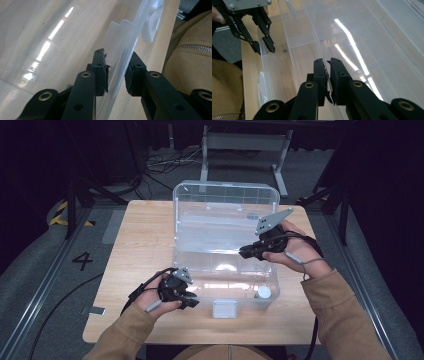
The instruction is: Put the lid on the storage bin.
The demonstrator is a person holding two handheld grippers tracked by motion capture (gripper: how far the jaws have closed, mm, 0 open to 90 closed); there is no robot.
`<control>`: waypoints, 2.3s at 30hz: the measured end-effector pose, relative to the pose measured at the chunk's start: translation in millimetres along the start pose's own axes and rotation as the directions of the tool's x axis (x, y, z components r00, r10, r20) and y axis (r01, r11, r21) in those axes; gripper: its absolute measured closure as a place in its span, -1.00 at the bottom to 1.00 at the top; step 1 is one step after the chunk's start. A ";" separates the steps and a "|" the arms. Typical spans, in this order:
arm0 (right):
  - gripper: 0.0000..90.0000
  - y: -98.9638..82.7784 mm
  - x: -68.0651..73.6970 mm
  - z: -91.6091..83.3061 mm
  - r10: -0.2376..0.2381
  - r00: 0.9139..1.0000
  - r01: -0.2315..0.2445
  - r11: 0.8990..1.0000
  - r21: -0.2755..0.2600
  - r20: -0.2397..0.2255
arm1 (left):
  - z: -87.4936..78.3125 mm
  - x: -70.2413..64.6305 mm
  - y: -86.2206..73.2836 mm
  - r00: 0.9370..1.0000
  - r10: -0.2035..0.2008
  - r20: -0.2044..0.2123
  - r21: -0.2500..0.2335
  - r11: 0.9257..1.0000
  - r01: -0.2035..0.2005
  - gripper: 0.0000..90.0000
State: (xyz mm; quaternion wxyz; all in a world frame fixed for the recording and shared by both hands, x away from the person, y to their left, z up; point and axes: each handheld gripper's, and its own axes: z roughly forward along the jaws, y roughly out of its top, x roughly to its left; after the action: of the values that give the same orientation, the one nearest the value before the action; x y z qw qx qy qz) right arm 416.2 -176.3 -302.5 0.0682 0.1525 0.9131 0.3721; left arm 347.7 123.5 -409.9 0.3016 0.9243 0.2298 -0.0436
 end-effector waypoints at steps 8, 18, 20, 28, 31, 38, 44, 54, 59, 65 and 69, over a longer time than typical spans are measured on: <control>0.86 -1.2 3.9 -0.3 -0.009 1.000 0.009 1.000 0.007 -0.002 | 0.0 0.0 0.0 1.000 0.000 0.000 0.000 1.000 0.000 0.62; 0.86 -3.0 9.2 -0.4 -0.024 1.000 0.024 1.000 0.015 0.002 | 0.1 0.1 -0.1 1.000 -0.002 0.001 -0.002 1.000 0.002 0.61; 0.87 -3.3 10.0 -0.4 -0.023 1.000 0.023 1.000 0.014 0.001 | 0.1 0.0 -0.1 1.000 -0.002 0.001 -0.002 1.000 0.002 0.62; 0.87 -6.0 14.4 -0.2 -0.023 1.000 0.023 1.000 0.016 -0.007 | 0.1 0.1 -0.1 1.000 -0.003 0.000 -0.002 1.000 0.003 0.61; 0.87 -6.8 16.2 -0.1 -0.029 1.000 0.029 0.999 0.019 -0.009 | 0.2 0.1 -0.2 1.000 -0.008 0.001 -0.004 1.000 0.008 0.61; 0.87 -8.5 19.6 0.4 -0.031 0.999 0.031 0.999 0.024 -0.017 | -0.1 0.4 -0.7 1.000 -0.014 0.002 -0.001 1.000 0.014 0.60; 0.87 -9.9 23.1 1.1 -0.039 0.999 0.040 0.999 0.032 -0.021 | -0.4 0.6 -0.9 1.000 -0.010 0.001 0.000 1.000 0.010 0.60; 0.87 -12.3 26.7 1.8 -0.060 0.998 0.060 0.998 0.033 -0.020 | -0.4 0.4 -0.9 1.000 -0.013 -0.002 -0.001 1.000 0.013 0.60; 0.87 -13.0 28.2 2.4 -0.059 0.998 0.060 0.998 0.036 -0.024 | -0.5 0.5 -0.9 1.000 -0.011 -0.002 0.000 1.000 0.011 0.60; 0.87 -14.1 30.1 3.2 -0.063 0.998 0.064 0.997 0.041 -0.029 | -0.7 0.3 -1.0 1.000 -0.011 -0.005 -0.001 1.000 0.011 0.60; 0.88 -15.2 31.7 4.1 -0.067 0.997 0.069 0.997 0.042 -0.036 | -0.6 0.2 -1.1 1.000 -0.010 -0.004 -0.003 1.000 0.010 0.60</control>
State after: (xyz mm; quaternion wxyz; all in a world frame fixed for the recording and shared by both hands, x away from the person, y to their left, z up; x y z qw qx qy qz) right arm 383.7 -173.4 -316.4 0.0618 0.1164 0.9265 0.3524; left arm 347.3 124.8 -410.1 0.3024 0.9227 0.2352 -0.0429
